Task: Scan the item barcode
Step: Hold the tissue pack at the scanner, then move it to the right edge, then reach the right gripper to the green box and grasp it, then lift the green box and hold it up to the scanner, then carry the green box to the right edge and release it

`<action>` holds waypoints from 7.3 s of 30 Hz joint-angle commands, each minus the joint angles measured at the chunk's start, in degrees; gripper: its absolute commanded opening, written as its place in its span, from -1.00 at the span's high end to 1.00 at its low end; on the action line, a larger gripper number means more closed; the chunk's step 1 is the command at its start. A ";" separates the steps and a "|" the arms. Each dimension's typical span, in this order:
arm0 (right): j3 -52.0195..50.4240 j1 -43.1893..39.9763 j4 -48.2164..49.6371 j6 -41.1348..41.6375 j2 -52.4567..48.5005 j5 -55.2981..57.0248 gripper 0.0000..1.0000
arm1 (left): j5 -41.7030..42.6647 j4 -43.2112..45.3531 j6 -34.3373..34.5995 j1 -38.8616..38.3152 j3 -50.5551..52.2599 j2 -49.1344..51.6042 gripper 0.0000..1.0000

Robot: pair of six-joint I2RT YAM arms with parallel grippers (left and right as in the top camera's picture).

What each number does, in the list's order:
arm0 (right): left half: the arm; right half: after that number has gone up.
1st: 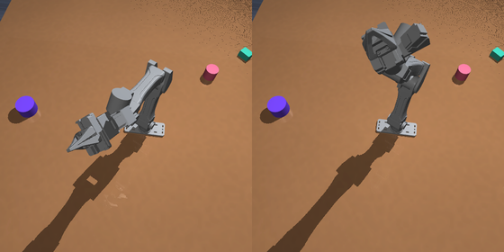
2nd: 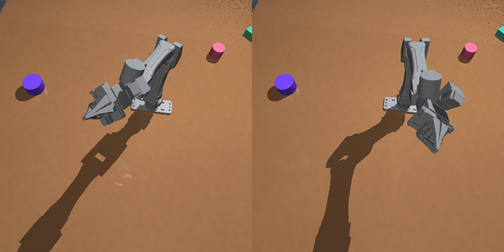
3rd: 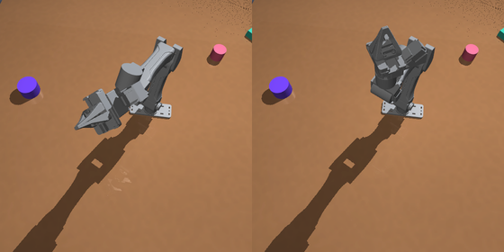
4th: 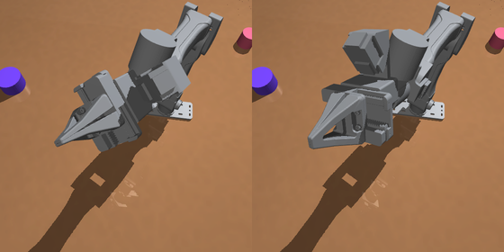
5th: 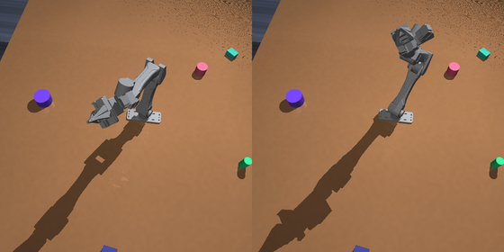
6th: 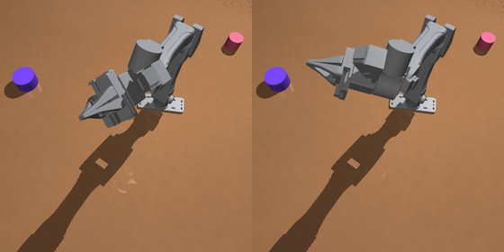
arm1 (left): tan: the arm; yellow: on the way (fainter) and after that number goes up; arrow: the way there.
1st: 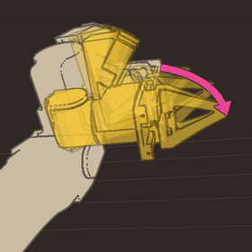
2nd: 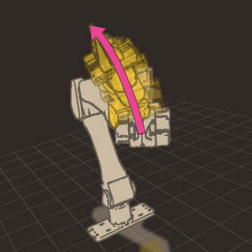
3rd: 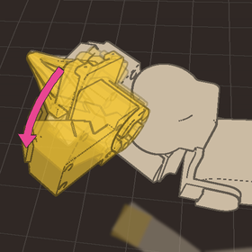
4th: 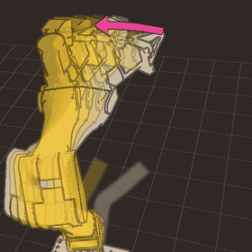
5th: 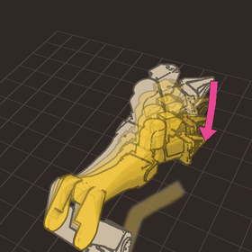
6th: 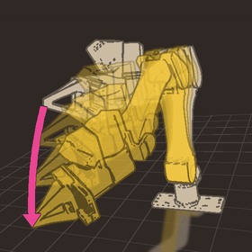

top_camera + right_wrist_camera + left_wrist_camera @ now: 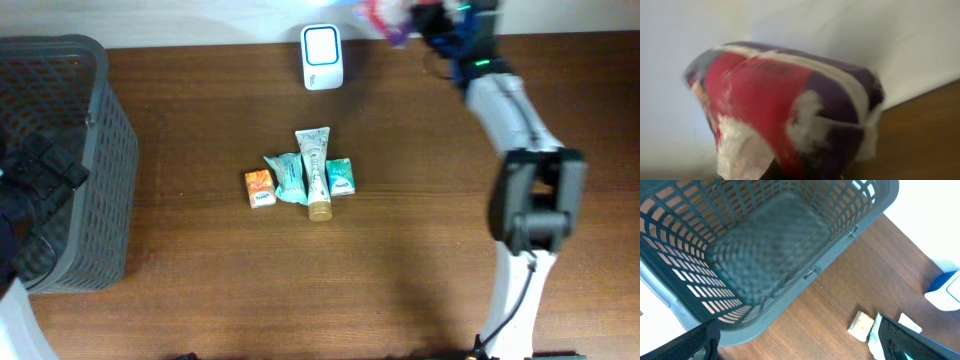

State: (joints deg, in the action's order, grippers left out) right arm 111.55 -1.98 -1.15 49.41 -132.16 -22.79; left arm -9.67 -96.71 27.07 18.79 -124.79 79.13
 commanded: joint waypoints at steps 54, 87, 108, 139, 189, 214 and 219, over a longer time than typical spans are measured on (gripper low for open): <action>-6.80 20.26 -62.34 -50.29 4.26 -0.55 0.16 | -0.24 0.00 0.48 0.31 0.00 -0.09 -0.98; -6.12 7.96 -67.49 -71.49 4.63 -66.16 0.92 | -0.24 0.00 0.48 0.31 0.00 -0.09 -0.99; -6.08 11.23 -69.48 -76.81 5.18 -66.16 0.92 | -0.22 0.00 0.48 0.31 0.00 -0.09 -0.98; -6.10 10.23 -64.87 -93.44 5.18 -66.16 0.92 | -0.24 0.00 0.48 0.31 0.00 -0.09 -0.98; 6.86 24.79 6.34 -106.16 -10.99 34.01 0.92 | -0.24 0.00 0.48 0.31 0.00 -0.09 -0.98; 6.86 -10.95 -41.92 -37.55 5.68 41.16 0.92 | -0.22 0.00 0.48 0.31 0.00 -0.09 -0.98; 6.86 -24.59 -51.54 -30.91 5.66 39.71 0.92 | -0.24 0.00 0.48 0.31 0.00 -0.09 -0.98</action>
State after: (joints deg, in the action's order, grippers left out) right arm 118.50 -20.91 -49.95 10.81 -126.63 18.15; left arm -9.69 -96.68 27.07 18.79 -124.81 79.13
